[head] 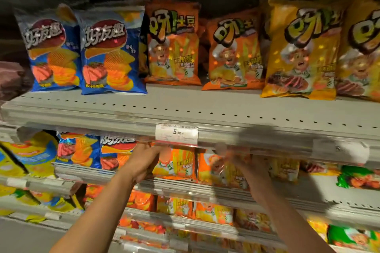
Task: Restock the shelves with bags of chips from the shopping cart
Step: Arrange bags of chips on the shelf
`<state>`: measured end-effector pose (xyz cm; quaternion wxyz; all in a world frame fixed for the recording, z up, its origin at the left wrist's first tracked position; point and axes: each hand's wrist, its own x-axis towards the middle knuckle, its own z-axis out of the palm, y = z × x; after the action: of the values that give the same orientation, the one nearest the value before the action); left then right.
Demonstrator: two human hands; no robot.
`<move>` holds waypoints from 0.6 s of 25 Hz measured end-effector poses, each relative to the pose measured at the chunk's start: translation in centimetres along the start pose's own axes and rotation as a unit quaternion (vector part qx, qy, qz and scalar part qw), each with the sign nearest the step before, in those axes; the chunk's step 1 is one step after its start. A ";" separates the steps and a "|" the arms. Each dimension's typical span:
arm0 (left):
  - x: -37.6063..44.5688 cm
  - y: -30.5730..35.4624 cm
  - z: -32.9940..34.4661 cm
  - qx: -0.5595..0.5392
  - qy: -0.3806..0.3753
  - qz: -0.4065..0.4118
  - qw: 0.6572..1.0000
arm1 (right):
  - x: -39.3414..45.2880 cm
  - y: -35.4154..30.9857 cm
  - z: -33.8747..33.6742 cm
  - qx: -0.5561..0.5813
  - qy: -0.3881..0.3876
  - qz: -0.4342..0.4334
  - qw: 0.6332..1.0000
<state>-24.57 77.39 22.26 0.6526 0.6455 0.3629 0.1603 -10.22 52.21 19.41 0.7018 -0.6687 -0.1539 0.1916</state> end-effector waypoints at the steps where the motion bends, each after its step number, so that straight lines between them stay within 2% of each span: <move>1: 0.5 -0.3 -0.3 0.009 -0.003 -0.006 1.000 | -0.1 0.4 -0.1 -0.010 -0.015 0.002 1.000; 8: 2.3 0.0 -0.2 -0.006 -0.119 -0.033 0.992 | -0.6 -0.3 -1.6 -0.052 -0.036 0.007 0.998; 12: 2.5 -1.6 -1.0 0.030 -0.112 -0.020 0.993 | -1.2 -0.6 -1.7 -0.068 -0.071 0.031 0.995; 15: 1.9 -1.9 0.1 0.070 -0.054 0.040 0.995 | -0.9 -0.4 -1.0 -0.121 -0.056 0.032 0.991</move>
<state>-23.65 78.36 19.87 0.6173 0.7116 0.3112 0.1251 -10.49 50.93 19.79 0.5994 -0.7416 -0.1934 0.2311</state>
